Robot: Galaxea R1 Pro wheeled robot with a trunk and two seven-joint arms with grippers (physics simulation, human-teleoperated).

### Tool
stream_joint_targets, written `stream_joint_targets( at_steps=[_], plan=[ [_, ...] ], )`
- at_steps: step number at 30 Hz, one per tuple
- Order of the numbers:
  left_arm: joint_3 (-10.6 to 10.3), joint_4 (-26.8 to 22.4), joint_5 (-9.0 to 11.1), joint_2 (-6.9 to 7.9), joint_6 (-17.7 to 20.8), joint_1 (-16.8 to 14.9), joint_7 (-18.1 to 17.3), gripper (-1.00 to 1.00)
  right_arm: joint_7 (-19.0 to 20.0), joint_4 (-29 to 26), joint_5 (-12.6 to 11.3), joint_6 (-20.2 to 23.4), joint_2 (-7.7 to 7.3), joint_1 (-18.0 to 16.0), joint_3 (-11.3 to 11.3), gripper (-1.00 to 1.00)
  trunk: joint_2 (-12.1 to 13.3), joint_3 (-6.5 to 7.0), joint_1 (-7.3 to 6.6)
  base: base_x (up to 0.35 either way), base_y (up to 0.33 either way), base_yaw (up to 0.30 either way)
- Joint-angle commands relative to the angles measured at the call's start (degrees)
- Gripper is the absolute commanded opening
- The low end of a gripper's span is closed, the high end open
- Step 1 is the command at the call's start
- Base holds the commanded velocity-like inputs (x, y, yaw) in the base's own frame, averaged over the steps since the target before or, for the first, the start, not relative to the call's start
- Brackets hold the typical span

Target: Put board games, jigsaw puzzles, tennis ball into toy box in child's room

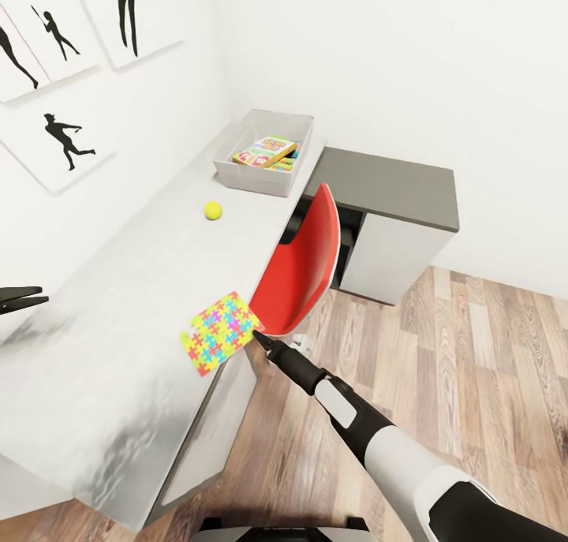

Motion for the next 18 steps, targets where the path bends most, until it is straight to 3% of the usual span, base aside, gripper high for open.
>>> stream_joint_targets(
  at_steps=[1,18],
  plan=[
    [-0.02,0.01,-0.01,0.03,0.61,-0.02,-0.23,1.0,0.16,0.04,-0.6,0.3,-0.01,-0.06,0.16,1.0,-0.08,-0.07,0.03,0.045,0.049,0.0],
    [-0.02,0.01,0.01,0.21,0.71,-0.02,-0.23,1.0,0.23,0.04,-0.6,0.37,-0.02,-0.07,0.16,1.0,-0.08,-0.07,0.03,0.006,0.048,0.0]
  ],
)
